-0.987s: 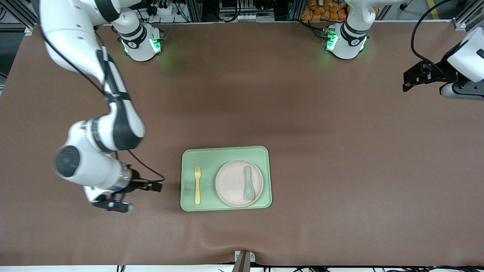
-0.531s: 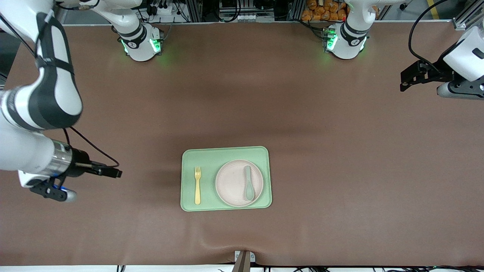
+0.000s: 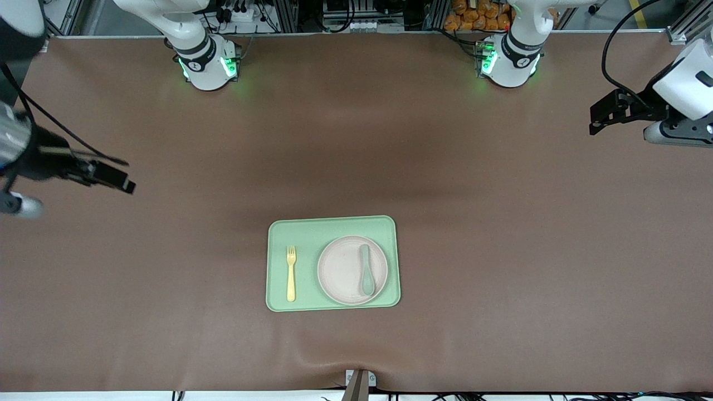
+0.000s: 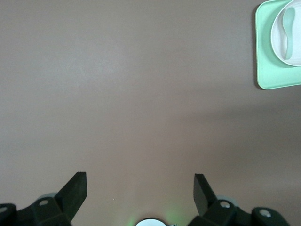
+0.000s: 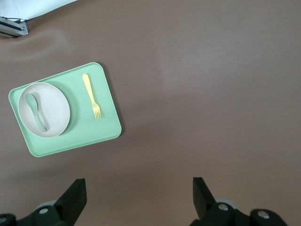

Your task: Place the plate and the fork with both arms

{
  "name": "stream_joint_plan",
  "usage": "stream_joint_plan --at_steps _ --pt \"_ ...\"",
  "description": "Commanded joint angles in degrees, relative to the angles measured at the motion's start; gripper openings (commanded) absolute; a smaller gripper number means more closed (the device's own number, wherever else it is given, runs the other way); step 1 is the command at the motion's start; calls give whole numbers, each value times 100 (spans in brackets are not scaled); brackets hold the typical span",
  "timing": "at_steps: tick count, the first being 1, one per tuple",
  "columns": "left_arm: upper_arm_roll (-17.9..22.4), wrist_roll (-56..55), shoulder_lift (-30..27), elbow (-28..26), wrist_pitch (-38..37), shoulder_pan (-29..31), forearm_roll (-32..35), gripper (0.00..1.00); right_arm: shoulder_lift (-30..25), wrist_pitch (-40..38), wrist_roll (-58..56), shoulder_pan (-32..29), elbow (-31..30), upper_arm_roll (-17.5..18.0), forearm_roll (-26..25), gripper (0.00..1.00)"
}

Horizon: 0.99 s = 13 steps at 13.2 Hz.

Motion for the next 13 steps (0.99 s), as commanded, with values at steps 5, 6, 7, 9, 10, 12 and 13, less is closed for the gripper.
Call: stream_joint_plan --at_steps 5,6,7,9,10,12,13 --pt "-30 -49 -36 7 100 42 -22 100 -1610 657 -869 -264 -2232 97 -361 100" --pt "-21 -5 -36 7 100 51 -22 100 -1575 683 -1021 -265 -2206 106 -474 100" --pt "-30 -48 -36 15 92 34 -22 100 -1531 648 -1031 -291 -2023 115 -719 100" --pt "-21 -75 -28 15 109 25 -48 100 -1225 491 -1040 -309 -1523 88 -835 100" --pt "-13 -75 -28 15 118 34 -57 100 -1119 298 -1075 -317 -1321 80 -844 100" --pt "-13 -66 -36 15 109 43 -66 100 -1100 191 -1093 -405 -1231 79 -792 100" --pt "-13 -66 -36 15 118 34 -57 100 -1100 173 -1119 -458 -1222 79 -748 100"
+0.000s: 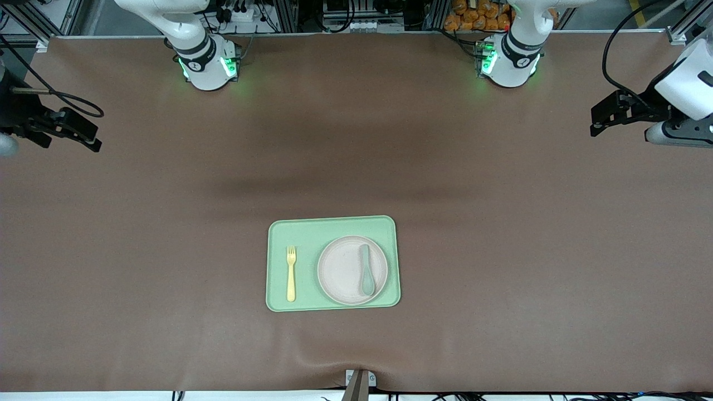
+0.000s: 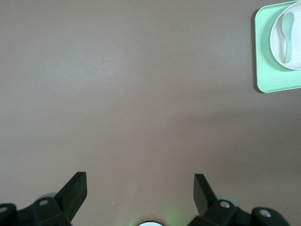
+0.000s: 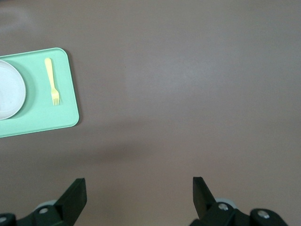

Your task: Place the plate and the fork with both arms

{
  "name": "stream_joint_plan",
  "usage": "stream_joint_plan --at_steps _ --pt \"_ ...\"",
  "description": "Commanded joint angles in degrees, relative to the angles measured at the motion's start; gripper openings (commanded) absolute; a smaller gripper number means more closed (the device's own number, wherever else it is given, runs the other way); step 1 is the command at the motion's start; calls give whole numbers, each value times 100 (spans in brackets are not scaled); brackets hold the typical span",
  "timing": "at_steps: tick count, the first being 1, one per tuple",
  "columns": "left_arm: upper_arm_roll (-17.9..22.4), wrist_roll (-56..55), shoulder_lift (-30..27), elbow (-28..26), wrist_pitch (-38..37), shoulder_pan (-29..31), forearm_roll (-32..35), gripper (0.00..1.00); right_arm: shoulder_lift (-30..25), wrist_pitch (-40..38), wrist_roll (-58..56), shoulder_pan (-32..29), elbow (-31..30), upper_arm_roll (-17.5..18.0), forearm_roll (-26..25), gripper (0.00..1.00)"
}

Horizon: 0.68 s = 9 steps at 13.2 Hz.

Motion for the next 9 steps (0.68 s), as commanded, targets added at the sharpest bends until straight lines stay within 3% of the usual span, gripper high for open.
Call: stream_joint_plan --at_steps 1,9 --pt "-27 -54 -54 15 36 28 -40 100 134 -164 -221 -221 265 90 -29 100" --pt "26 -45 -89 15 36 46 -22 100 125 -172 -591 -151 265 2 -12 100"
